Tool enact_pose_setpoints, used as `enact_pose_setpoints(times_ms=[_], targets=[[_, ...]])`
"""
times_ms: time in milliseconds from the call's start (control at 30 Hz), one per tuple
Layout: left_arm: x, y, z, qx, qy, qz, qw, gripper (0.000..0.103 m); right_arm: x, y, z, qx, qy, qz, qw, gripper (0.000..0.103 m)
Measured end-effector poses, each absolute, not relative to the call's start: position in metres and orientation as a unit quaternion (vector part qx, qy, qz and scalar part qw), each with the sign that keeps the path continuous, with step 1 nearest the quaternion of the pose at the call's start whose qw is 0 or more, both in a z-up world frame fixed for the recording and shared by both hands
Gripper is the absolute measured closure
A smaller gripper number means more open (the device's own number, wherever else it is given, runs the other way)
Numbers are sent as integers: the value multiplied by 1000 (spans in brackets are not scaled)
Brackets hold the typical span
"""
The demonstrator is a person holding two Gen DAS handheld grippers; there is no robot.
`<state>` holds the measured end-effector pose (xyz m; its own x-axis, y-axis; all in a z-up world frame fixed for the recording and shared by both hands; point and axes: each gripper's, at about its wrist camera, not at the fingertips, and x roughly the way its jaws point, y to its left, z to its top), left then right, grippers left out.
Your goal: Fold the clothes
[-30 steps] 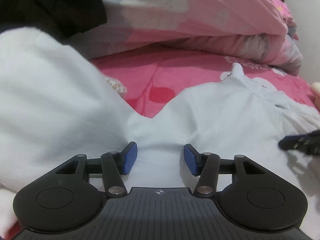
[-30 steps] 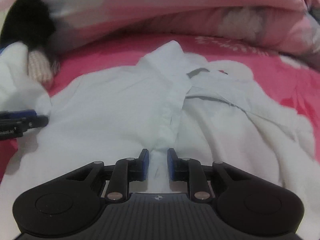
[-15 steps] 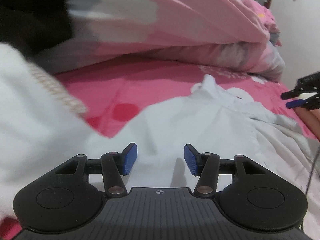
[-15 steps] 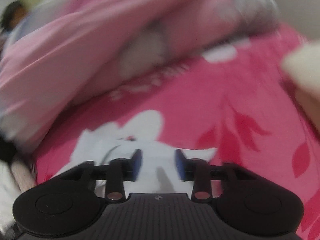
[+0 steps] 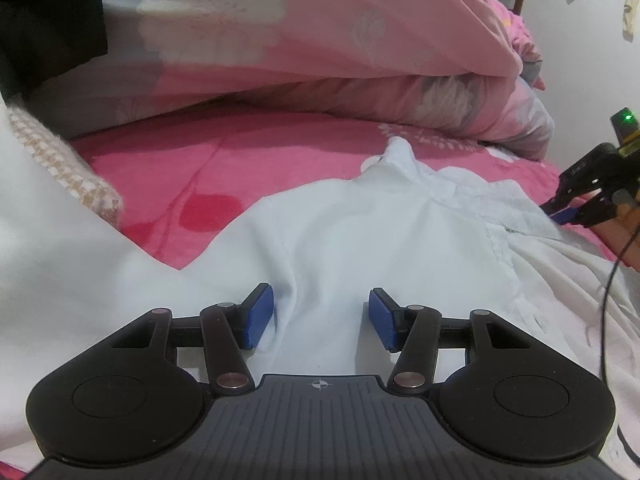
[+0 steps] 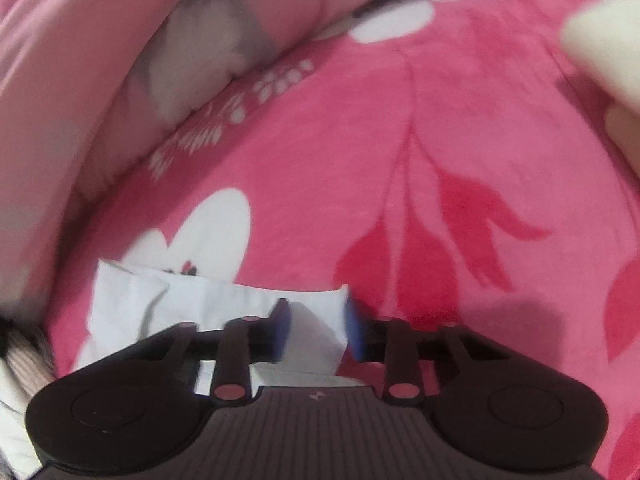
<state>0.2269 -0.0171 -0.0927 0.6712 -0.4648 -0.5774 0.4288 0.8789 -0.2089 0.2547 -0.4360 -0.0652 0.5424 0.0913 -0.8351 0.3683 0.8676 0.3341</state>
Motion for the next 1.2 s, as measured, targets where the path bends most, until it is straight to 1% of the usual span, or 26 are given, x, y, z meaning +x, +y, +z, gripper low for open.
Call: enact_pose_setpoints(times_ms=[33, 100, 300, 433, 600, 667, 767, 800, 833, 900, 967, 1033, 1067, 1100, 1200], targets=[[227, -17, -93, -30, 323, -245, 914, 50, 256, -435, -67, 241, 474, -80, 843, 100], [227, -16, -93, -35, 320, -245, 914, 50, 258, -432, -68, 230, 471, -78, 848, 101], [228, -10, -92, -54, 316, -242, 916, 50, 257, -413, -27, 137, 370, -108, 913, 101], [227, -5, -92, -64, 312, -239, 917, 50, 265, -409, -20, 106, 331, -130, 928, 101], [227, -5, -93, -64, 311, -237, 918, 50, 286, -419, -37, 96, 326, -170, 925, 101], [227, -6, -93, -63, 311, -237, 918, 50, 296, -426, -54, 105, 358, -179, 911, 100], [227, -4, -93, -66, 311, -238, 918, 50, 304, -437, -68, 127, 399, -191, 888, 97], [227, -4, -93, -66, 311, -238, 918, 50, 301, -439, -64, 132, 395, -196, 888, 90], [228, -4, -93, -65, 311, -238, 918, 50, 294, -441, -54, 134, 379, -202, 893, 78], [228, -5, -94, -64, 311, -238, 918, 50, 282, -443, -35, 137, 343, -210, 905, 67], [228, -5, -94, -63, 312, -238, 918, 50, 273, -441, -13, 131, 309, -202, 920, 67], [228, -5, -94, -64, 312, -238, 918, 50, 277, -434, -2, 121, 312, -162, 928, 65], [228, -5, -94, -64, 312, -238, 918, 50, 285, -428, -4, 113, 330, -136, 927, 62], [228, -4, -94, -64, 312, -238, 917, 50, 293, -420, -8, 105, 352, -112, 923, 56], [228, -4, -95, -65, 313, -240, 917, 50, 319, -396, -27, 67, 401, -73, 911, 55]])
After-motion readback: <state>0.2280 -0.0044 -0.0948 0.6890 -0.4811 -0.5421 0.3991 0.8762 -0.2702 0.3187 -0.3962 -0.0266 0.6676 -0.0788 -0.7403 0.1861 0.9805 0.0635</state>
